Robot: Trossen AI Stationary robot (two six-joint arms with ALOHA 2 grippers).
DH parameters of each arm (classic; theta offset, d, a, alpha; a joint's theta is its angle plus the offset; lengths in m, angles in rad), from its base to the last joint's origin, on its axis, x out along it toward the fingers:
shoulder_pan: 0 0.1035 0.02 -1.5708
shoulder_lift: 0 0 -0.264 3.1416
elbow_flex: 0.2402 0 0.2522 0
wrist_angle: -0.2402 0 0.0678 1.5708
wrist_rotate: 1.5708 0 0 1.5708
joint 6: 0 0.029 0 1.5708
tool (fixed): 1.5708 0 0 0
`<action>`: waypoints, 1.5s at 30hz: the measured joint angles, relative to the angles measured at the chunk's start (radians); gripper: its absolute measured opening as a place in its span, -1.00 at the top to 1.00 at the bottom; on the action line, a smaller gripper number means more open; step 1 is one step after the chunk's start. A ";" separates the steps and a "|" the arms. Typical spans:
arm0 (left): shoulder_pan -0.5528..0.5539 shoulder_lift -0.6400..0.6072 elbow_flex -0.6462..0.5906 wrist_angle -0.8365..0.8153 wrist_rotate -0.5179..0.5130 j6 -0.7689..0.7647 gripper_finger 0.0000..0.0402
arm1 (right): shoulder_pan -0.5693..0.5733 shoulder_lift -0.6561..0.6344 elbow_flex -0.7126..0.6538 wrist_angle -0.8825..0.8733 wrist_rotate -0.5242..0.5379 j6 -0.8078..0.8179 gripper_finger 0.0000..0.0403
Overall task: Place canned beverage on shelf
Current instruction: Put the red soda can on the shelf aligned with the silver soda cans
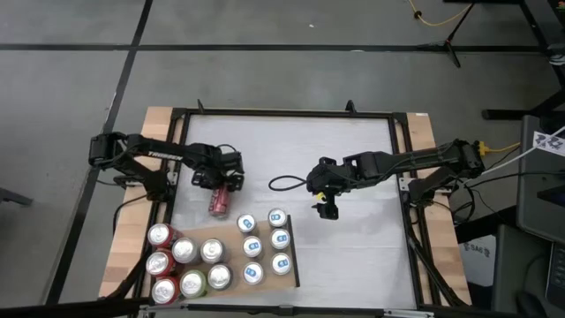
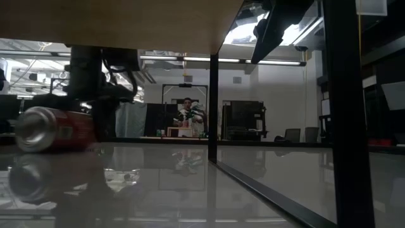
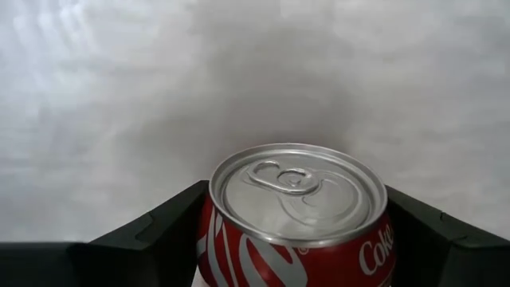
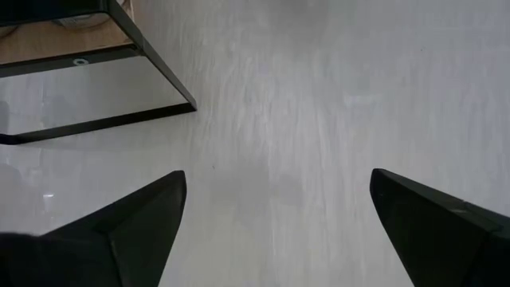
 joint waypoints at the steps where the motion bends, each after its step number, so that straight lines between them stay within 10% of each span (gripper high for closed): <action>1: 0.011 0.000 0.000 0.010 -0.002 0.005 -0.41 | 0.000 0.000 0.000 0.000 0.000 0.000 -0.91; 45: 0.171 0.002 -0.003 0.509 -0.231 0.119 -0.41 | 0.000 0.000 0.000 0.003 0.000 0.000 -0.91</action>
